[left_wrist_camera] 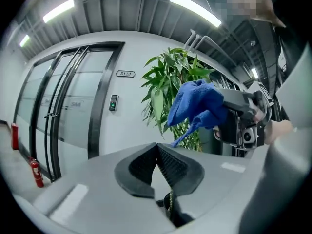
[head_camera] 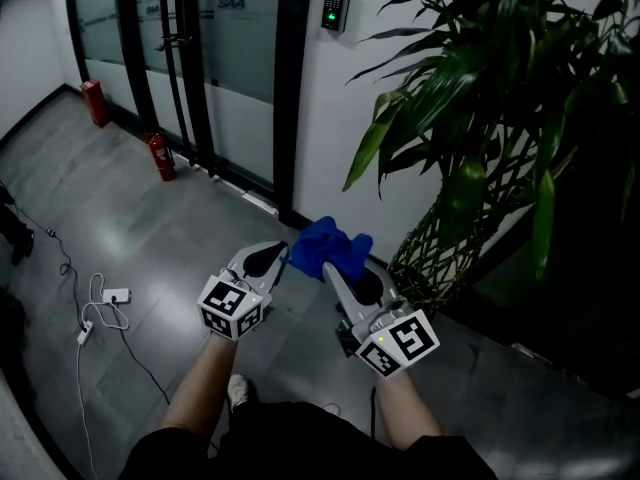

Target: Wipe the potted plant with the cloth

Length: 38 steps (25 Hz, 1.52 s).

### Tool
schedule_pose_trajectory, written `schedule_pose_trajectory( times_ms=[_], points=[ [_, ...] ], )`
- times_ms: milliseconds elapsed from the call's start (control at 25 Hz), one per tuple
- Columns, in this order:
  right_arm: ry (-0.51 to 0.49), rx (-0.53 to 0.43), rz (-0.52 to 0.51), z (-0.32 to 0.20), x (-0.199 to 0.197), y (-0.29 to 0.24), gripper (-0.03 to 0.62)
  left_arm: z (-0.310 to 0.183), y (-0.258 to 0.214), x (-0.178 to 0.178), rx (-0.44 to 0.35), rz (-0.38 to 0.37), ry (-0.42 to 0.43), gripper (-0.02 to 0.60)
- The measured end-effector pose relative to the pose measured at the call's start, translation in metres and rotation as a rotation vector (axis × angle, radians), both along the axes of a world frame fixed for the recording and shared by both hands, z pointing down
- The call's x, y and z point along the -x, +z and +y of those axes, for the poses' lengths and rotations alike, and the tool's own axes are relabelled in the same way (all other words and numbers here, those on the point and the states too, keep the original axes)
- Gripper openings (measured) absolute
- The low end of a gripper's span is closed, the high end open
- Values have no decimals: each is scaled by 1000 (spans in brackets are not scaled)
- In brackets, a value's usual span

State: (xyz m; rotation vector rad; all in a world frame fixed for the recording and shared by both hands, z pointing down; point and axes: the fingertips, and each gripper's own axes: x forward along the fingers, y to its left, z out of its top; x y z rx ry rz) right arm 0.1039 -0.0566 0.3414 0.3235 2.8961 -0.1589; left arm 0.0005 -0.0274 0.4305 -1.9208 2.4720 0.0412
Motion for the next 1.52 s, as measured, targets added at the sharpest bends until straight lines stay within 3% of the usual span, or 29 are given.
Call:
schedule_pose_trajectory(
  times_ms=[160, 480, 720, 880, 1120, 1240, 1520],
  points=[
    [98, 5, -13, 17, 39, -5, 86, 15, -9, 41, -3, 15, 80, 6],
    [308, 5, -60, 27, 83, -25, 86, 16, -14, 99, 53, -71, 282, 6],
    [417, -54, -67, 13, 84, -40, 86, -27, -22, 101, 24, -80, 411, 6],
    [444, -52, -85, -13, 87, -44, 86, -58, -16, 97, 41, -65, 451, 6],
    [448, -66, -150, -53, 99, -66, 86, -120, -15, 107, 71, -103, 500, 6],
    [472, -116, -170, -64, 100, -80, 86, -149, -21, 105, 59, -124, 542, 6],
    [636, -238, -190, -87, 102, -112, 86, -212, -28, 92, 34, -126, 717, 6]
  ],
)
